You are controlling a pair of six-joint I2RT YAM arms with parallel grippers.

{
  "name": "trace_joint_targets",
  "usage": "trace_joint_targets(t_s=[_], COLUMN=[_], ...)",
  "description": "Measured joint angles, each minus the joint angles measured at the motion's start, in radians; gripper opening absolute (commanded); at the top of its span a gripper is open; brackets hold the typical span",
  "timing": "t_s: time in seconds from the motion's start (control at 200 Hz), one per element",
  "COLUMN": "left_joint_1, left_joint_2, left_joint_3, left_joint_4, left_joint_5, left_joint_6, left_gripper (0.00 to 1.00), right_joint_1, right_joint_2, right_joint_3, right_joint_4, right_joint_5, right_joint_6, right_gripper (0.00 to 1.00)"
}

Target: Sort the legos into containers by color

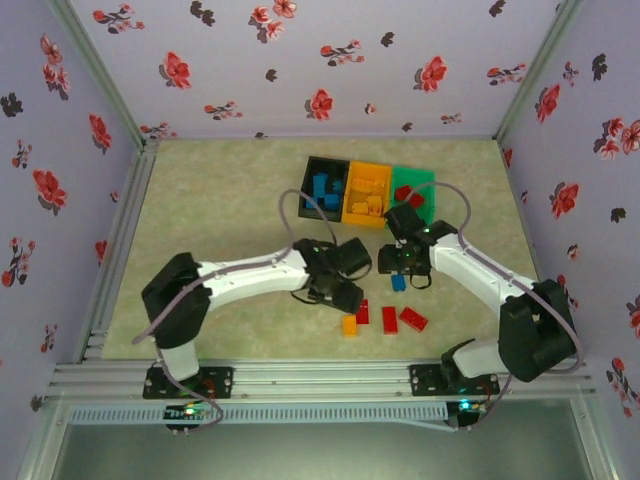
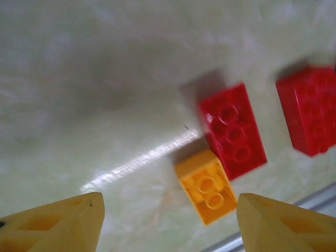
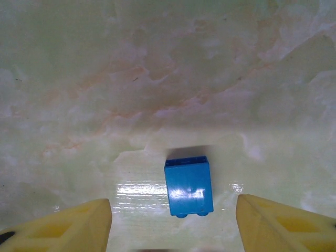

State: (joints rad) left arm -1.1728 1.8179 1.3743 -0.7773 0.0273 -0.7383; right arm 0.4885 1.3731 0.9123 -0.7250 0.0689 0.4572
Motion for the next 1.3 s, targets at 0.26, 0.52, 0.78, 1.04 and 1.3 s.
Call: trace_joint_targets(t_s=[0.26,0.52,0.78,1.04,1.3], left_joint_1=[-0.103,-0.103,-0.103,-0.093,-0.07], left_joint_2=[0.11,0.171,0.227,0.24,0.24], left_joint_3=[0.117,0.127,0.135,0.138,0.137], left_joint_4=[-0.068,-0.095,-0.103,-0.122,-0.134], left_joint_5=[0.027,0.031,0.034,0.032,0.01], left_joint_6=[-0.027,-0.046,-0.046,-0.046,-0.044], left_gripper=[0.72,0.71,0.67,0.52,0.47], right_joint_1=[-0.005,-0.006,-0.006,-0.006,-0.006], right_joint_2=[-0.026,-0.034,-0.034,-0.043,-0.05], right_joint_3=[0.0,0.0,0.0,0.0,0.0], right_joint_4=[0.003,0.003,0.002,0.002,0.002], right_joint_5=[0.007,0.008,0.011,0.011,0.011], right_joint_6=[0.0,0.0,0.0,0.0,0.0], right_gripper=[0.66,0.66,0.66,0.66,0.66])
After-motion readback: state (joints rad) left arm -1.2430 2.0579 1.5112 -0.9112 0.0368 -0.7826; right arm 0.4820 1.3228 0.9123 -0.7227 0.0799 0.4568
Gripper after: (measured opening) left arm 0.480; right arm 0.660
